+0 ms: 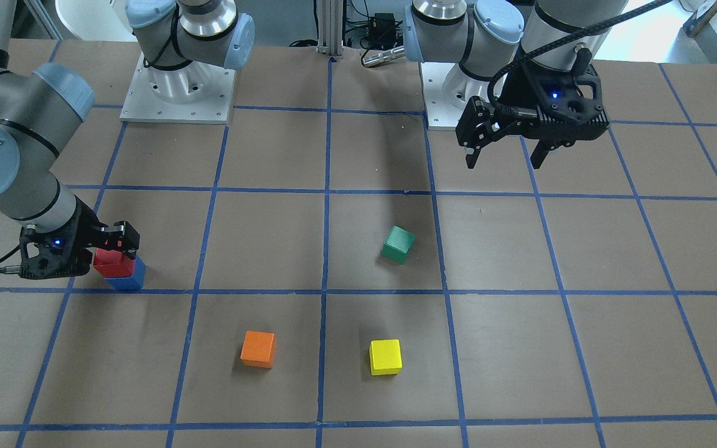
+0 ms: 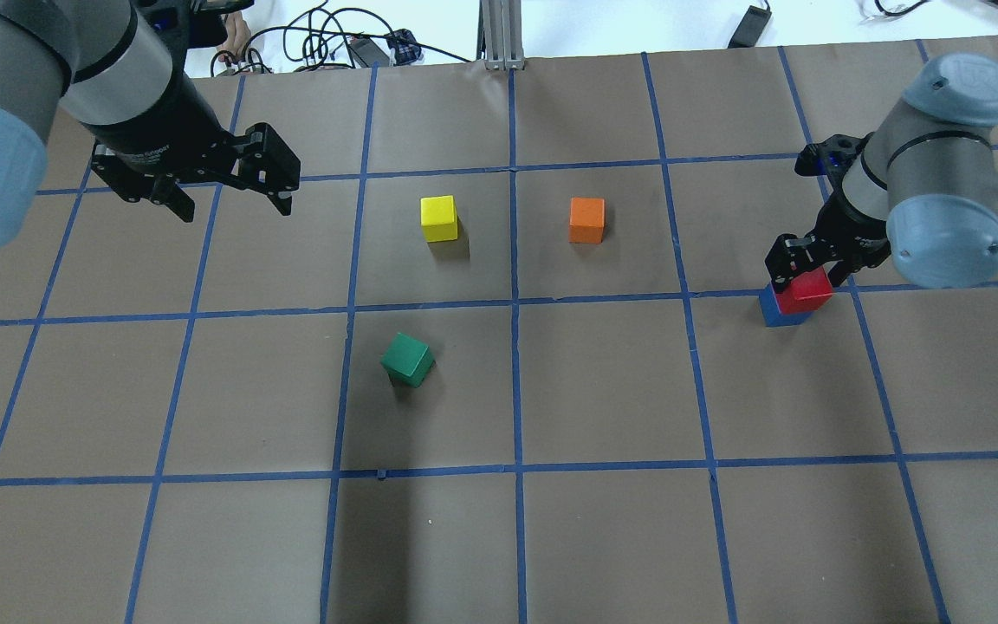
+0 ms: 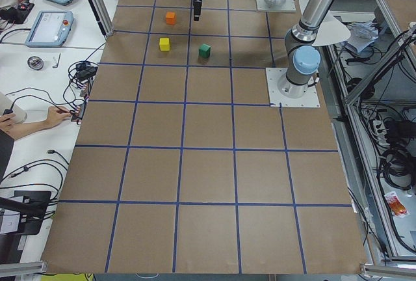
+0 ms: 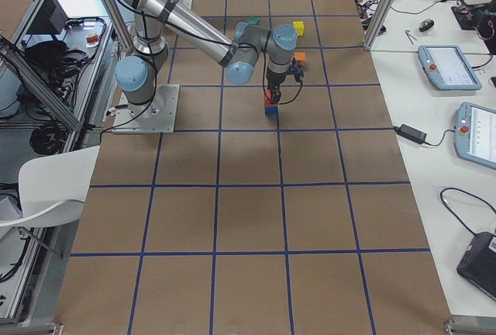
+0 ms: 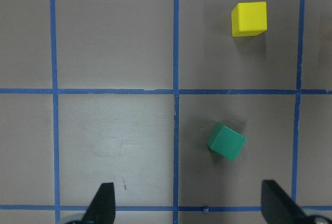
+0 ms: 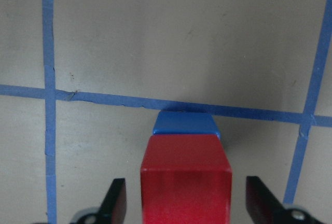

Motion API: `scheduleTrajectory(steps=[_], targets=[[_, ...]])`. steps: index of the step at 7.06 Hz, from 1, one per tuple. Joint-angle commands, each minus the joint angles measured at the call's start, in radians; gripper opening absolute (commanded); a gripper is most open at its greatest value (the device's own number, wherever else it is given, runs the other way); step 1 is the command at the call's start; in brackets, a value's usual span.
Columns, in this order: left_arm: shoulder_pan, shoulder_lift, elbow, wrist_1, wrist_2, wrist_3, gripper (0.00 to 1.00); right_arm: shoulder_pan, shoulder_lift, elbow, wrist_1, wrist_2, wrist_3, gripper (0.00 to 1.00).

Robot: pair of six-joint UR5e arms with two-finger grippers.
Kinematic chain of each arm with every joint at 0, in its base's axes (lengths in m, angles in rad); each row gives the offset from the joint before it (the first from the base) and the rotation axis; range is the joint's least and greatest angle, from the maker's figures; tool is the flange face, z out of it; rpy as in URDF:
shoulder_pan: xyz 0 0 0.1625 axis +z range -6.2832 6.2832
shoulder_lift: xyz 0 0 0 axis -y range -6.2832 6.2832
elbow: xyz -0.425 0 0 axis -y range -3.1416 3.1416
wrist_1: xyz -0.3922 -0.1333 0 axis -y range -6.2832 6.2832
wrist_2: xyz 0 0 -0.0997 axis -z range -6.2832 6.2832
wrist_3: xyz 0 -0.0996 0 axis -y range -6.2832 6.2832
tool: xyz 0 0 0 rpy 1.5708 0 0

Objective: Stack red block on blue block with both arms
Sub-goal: 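Open the right gripper and lift it off the red cube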

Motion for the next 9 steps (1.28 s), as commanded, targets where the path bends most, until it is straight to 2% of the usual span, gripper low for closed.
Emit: scheduleTrajectory(steps=[1, 2, 6, 7, 9], targets=[[0.0, 0.001, -0.001, 0.0, 0.0, 0.0, 1.0, 0.0, -0.012, -0.012, 0.012, -0.005, 0.02, 1.0], [0.0, 0.001, -0.001, 0.0, 0.0, 0.0, 1.0, 0.0, -0.044, -0.039, 0.038, -0.015, 0.062, 1.0], [0.0, -0.001, 0.0, 0.0, 0.0, 0.0, 1.0, 0.035, -0.258, -0.148, 0.385, -0.022, 0.273, 1.0], [0.0, -0.001, 0.002, 0.0, 0.0, 0.0, 1.0, 0.069, -0.3, -0.168, 0.411, -0.025, 0.298, 1.0], [0.0, -0.002, 0.002, 0.0, 0.0, 0.0, 1.0, 0.159, -0.3, -0.2, 0.431, -0.007, 0.451, 1.0]])
